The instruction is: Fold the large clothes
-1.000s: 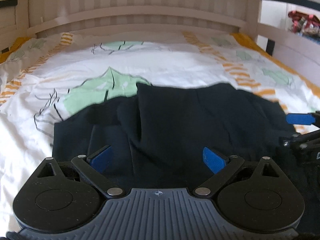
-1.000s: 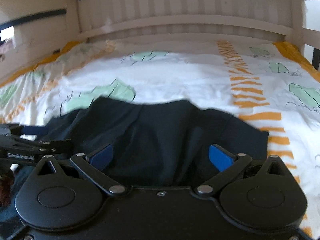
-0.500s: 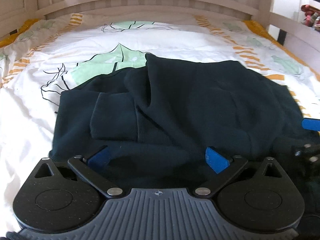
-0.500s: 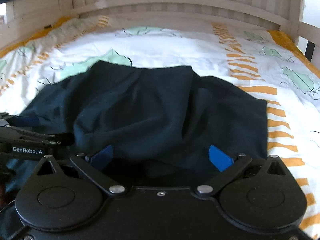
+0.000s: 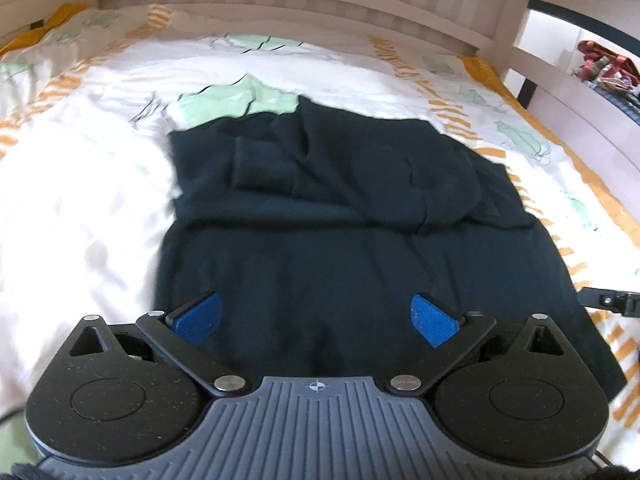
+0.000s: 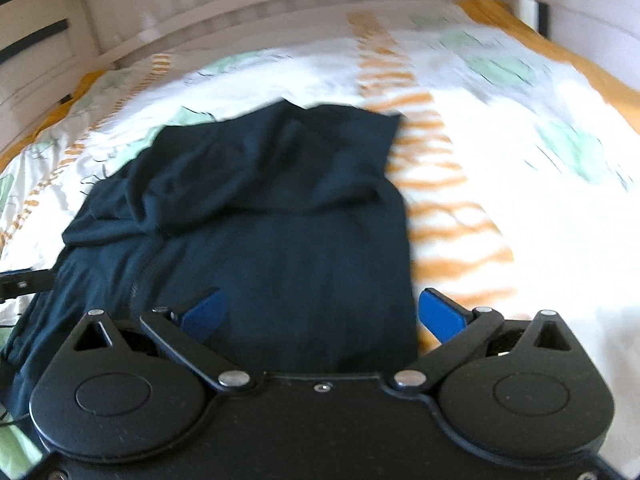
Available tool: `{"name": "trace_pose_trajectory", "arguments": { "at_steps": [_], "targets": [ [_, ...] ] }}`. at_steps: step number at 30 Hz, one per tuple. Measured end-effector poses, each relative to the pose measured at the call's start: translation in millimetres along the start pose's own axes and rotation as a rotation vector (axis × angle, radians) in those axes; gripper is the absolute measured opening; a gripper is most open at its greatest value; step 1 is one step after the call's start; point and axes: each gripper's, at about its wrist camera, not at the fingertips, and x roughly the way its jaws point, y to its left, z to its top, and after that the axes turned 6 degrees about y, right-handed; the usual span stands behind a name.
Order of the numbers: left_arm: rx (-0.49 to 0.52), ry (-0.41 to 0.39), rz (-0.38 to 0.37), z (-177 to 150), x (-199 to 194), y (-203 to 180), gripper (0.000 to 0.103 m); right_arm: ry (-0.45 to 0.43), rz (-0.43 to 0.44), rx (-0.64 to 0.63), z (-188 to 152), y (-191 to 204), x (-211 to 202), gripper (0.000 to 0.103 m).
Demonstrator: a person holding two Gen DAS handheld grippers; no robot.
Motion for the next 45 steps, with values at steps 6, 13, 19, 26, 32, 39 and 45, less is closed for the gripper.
{"name": "trace_pose_trajectory", "arguments": {
  "at_steps": [6, 13, 19, 26, 32, 39, 45],
  "targets": [
    [-0.04, 0.038, 0.037, -26, -18, 15, 0.103, 0.072, -0.005, 0.087, -23, -25, -13, 0.102],
    [-0.058, 0.084, 0.08, -43, -33, 28, 0.103, 0.152, 0.075, 0.167, -40, -34, -14, 0.102],
    [-0.12, 0.13, 0.085, -52, -29, 43, 0.103, 0.186, 0.122, 0.153, -50, -29, -9, 0.103],
    [-0.154, 0.193, 0.057, -51, -3, 51, 0.103, 0.171, 0.109, 0.119, -57, -24, -7, 0.103],
    [-0.141, 0.185, 0.075, -52, 4, 46, 0.103, 0.149, 0.099, 0.105, -60, -22, -5, 0.103],
    [-0.141, 0.173, 0.092, -52, 7, 41, 0.103, 0.129, 0.104, 0.107, -61, -20, -3, 0.103],
    [-0.152, 0.199, 0.057, -51, 0, 43, 0.103, 0.127, 0.117, 0.124, -62, -23, -6, 0.103]
  ]
}}
